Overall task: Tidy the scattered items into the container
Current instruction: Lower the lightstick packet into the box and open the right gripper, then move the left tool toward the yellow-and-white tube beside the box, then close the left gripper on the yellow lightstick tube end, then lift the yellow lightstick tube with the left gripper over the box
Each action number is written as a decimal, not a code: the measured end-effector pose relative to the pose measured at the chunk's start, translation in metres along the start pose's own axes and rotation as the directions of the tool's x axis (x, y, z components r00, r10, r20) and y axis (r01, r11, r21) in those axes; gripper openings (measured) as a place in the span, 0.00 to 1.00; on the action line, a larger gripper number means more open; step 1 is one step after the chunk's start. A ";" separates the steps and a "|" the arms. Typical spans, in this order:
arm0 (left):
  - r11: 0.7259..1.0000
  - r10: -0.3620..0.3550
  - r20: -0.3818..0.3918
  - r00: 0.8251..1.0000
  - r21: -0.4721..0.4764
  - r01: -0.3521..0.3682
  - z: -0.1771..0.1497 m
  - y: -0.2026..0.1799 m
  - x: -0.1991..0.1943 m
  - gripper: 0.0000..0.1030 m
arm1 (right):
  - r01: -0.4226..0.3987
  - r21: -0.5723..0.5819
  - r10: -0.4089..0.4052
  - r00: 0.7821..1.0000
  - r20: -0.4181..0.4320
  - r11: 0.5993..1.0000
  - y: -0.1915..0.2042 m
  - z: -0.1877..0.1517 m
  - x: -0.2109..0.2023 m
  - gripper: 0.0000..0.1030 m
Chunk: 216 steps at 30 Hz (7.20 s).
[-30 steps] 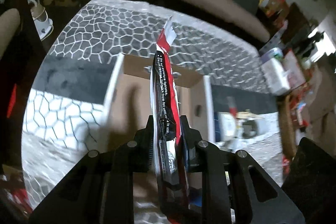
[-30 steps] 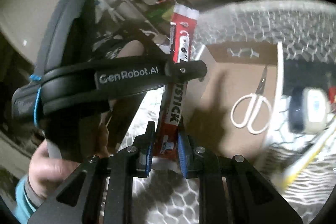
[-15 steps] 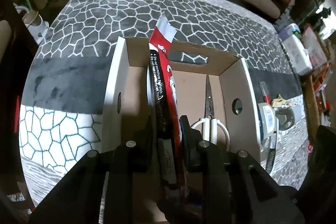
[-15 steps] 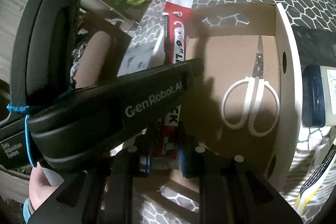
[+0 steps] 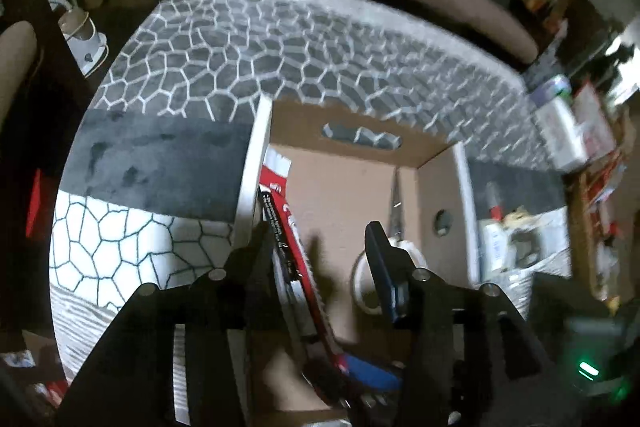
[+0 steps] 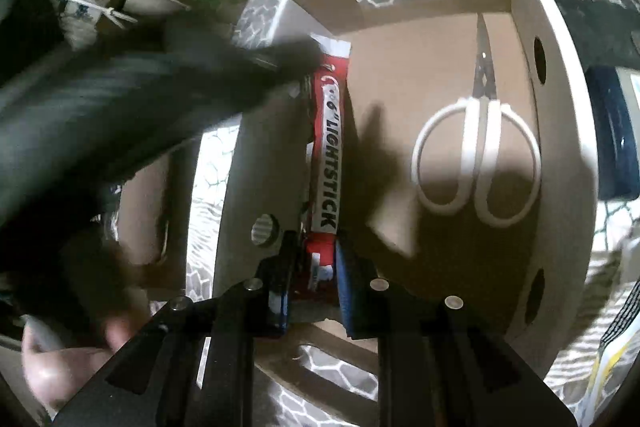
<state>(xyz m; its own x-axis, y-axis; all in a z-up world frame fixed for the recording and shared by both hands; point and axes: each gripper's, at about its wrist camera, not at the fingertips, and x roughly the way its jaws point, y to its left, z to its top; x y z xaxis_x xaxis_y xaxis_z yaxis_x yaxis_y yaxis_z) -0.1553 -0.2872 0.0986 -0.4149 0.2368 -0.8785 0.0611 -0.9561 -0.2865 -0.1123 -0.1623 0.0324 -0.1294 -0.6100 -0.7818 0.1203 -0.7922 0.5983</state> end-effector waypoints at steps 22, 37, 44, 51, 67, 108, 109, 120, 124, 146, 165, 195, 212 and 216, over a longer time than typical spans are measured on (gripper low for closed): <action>0.994 -0.036 0.061 0.997 -0.104 0.043 -0.034 0.063 -0.053 0.51 | 0.018 0.111 -0.020 1.000 0.020 0.994 0.006 0.023 0.038 0.20; 0.988 -0.080 0.080 0.994 -0.130 0.090 -0.047 0.053 -0.065 0.59 | -0.087 0.012 0.085 0.991 0.102 0.996 0.014 0.022 -0.043 0.43; 0.986 -0.144 0.177 0.974 -0.054 0.156 -0.079 0.007 -0.093 0.84 | -0.058 -0.070 0.071 0.974 0.215 0.996 -0.028 -0.019 -0.142 0.72; 0.970 -0.244 0.188 0.951 0.032 0.242 -0.124 -0.067 -0.087 0.90 | -0.078 0.021 0.070 0.964 0.256 0.997 -0.098 -0.052 -0.201 0.83; 0.996 -0.085 0.097 0.992 0.045 0.081 -0.178 -0.167 -0.009 0.93 | -0.189 0.132 0.151 0.956 0.252 0.973 -0.210 -0.107 -0.234 0.94; 0.821 0.042 0.274 0.961 -0.557 0.123 -0.173 -0.136 0.080 0.86 | -0.016 -0.133 0.067 0.918 0.390 0.991 -0.239 -0.101 -0.252 1.00; 0.821 0.052 0.268 0.962 -0.560 0.112 -0.172 -0.136 0.081 0.80 | -0.015 -0.136 0.068 0.918 0.390 0.991 -0.238 -0.101 -0.252 1.00; 0.802 -0.012 0.308 0.951 -0.565 0.193 -0.178 -0.136 0.072 0.29 | 0.003 -0.157 0.055 0.929 0.366 0.988 -0.233 -0.101 -0.245 1.00; 0.818 -0.063 0.324 0.944 -0.525 0.234 -0.190 -0.141 0.061 0.23 | -0.005 -0.159 0.065 0.925 0.373 0.987 -0.232 -0.101 -0.246 1.00; 0.949 -0.056 0.111 0.992 0.313 0.019 -0.275 -0.292 0.057 0.21 | -0.046 -0.020 0.050 0.958 0.284 0.999 -0.254 -0.093 -0.248 1.00; 0.981 -0.117 0.065 0.991 0.160 0.106 -0.261 -0.274 0.065 0.59 | 0.040 -0.093 -0.021 0.980 0.199 0.995 -0.244 -0.072 -0.206 0.55; 0.981 -0.012 0.079 0.997 0.195 -0.004 -0.272 -0.312 0.085 0.60 | 0.136 -0.112 -0.106 0.966 0.235 0.984 -0.248 -0.071 -0.219 0.36; 0.970 -0.124 0.009 0.992 0.211 0.119 -0.273 -0.288 0.070 0.14 | 0.151 -0.100 -0.134 0.978 0.159 0.983 -0.257 -0.070 -0.196 0.21; 0.960 -0.114 -0.048 0.992 0.251 0.122 -0.279 -0.288 0.070 0.14 | 0.141 -0.080 -0.131 0.983 0.126 0.987 -0.256 -0.073 -0.197 0.23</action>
<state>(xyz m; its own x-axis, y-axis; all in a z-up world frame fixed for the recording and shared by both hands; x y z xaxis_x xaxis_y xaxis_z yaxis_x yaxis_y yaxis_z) 0.0515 0.0526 0.0126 -0.3752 0.3519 -0.8575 -0.2199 -0.9325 -0.2865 -0.0457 0.1615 0.0202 -0.2673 -0.4984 -0.8247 0.1796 -0.8666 0.4655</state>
